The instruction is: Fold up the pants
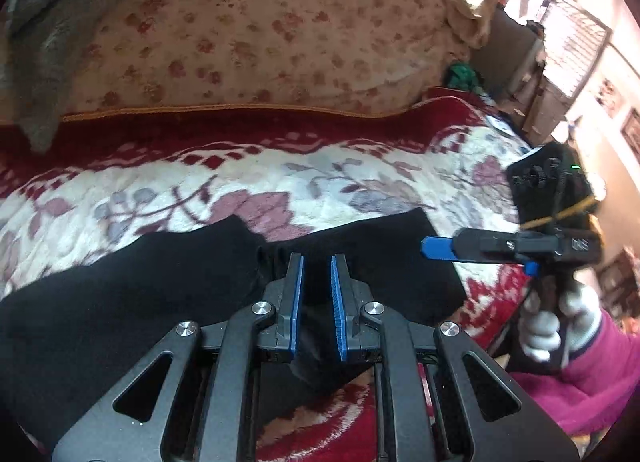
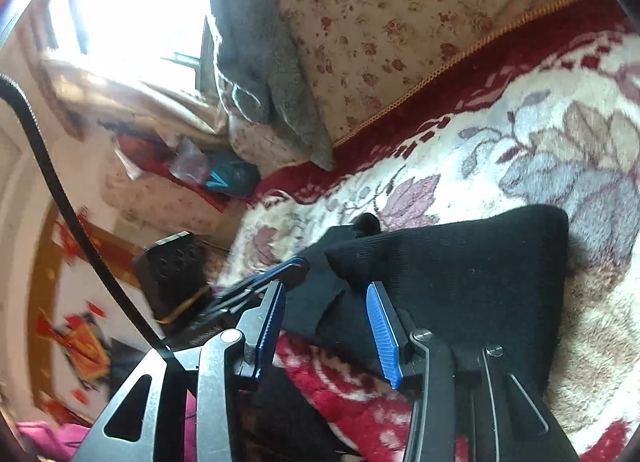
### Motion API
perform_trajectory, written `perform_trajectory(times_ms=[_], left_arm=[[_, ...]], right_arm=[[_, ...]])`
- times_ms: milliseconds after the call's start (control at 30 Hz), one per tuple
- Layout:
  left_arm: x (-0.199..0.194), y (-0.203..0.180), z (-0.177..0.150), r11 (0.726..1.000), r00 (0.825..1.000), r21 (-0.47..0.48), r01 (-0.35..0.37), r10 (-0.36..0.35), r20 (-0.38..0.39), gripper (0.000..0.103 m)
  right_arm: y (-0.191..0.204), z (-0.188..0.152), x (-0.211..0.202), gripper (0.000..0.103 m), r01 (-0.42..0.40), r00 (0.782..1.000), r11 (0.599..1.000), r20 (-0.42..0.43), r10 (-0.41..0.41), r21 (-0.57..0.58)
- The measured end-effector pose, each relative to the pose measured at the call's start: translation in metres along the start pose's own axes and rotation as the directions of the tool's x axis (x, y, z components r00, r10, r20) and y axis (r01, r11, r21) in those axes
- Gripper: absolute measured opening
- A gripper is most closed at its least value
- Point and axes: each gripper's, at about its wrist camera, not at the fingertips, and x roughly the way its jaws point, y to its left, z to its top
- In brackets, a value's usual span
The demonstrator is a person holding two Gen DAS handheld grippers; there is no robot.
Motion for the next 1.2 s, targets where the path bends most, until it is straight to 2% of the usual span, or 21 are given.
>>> perform_trajectory(times_ms=[33, 100, 133, 367, 533, 767, 1000, 1200], left_arm=[[-0.001, 0.000, -0.002, 1.000, 1.000, -0.005, -0.021, 0.021, 0.000, 0.019], [-0.003, 0.000, -0.008, 0.998, 0.998, -0.020, -0.064, 0.064, 0.000, 0.035], [-0.004, -0.001, -0.011, 0.996, 0.996, -0.023, -0.089, 0.089, 0.001, 0.036], [-0.011, 0.005, -0.025, 0.981, 0.984, -0.073, -0.178, 0.178, -0.001, 0.036], [-0.019, 0.012, -0.033, 0.973, 0.978, -0.105, -0.207, 0.208, -0.004, 0.036], [-0.031, 0.026, -0.041, 0.947, 0.959, -0.163, -0.278, 0.282, 0.003, 0.036], [-0.041, 0.041, -0.052, 0.902, 0.919, -0.197, -0.385, 0.393, 0.003, 0.036], [-0.049, 0.057, -0.060, 0.877, 0.906, -0.247, -0.412, 0.424, -0.005, 0.036]], right_arm=[[0.002, -0.001, 0.002, 0.043, 0.011, 1.000, 1.000, -0.002, -0.011, -0.016], [0.006, -0.002, 0.007, 0.049, 0.021, 1.000, 0.999, -0.006, -0.021, -0.038], [0.008, -0.003, 0.011, 0.049, 0.024, 1.000, 0.999, -0.011, -0.025, -0.044], [0.010, -0.006, 0.032, 0.050, 0.074, 0.996, 0.996, -0.047, -0.077, -0.056], [0.013, -0.006, 0.042, 0.050, 0.074, 0.995, 0.996, -0.066, -0.078, -0.053], [0.015, -0.006, 0.058, 0.050, 0.081, 0.991, 0.995, -0.101, -0.087, -0.057], [0.018, -0.003, 0.075, 0.050, 0.081, 0.988, 0.995, -0.126, -0.087, -0.059], [0.036, -0.001, 0.093, 0.050, 0.057, 0.985, 0.993, -0.155, -0.072, -0.101]])
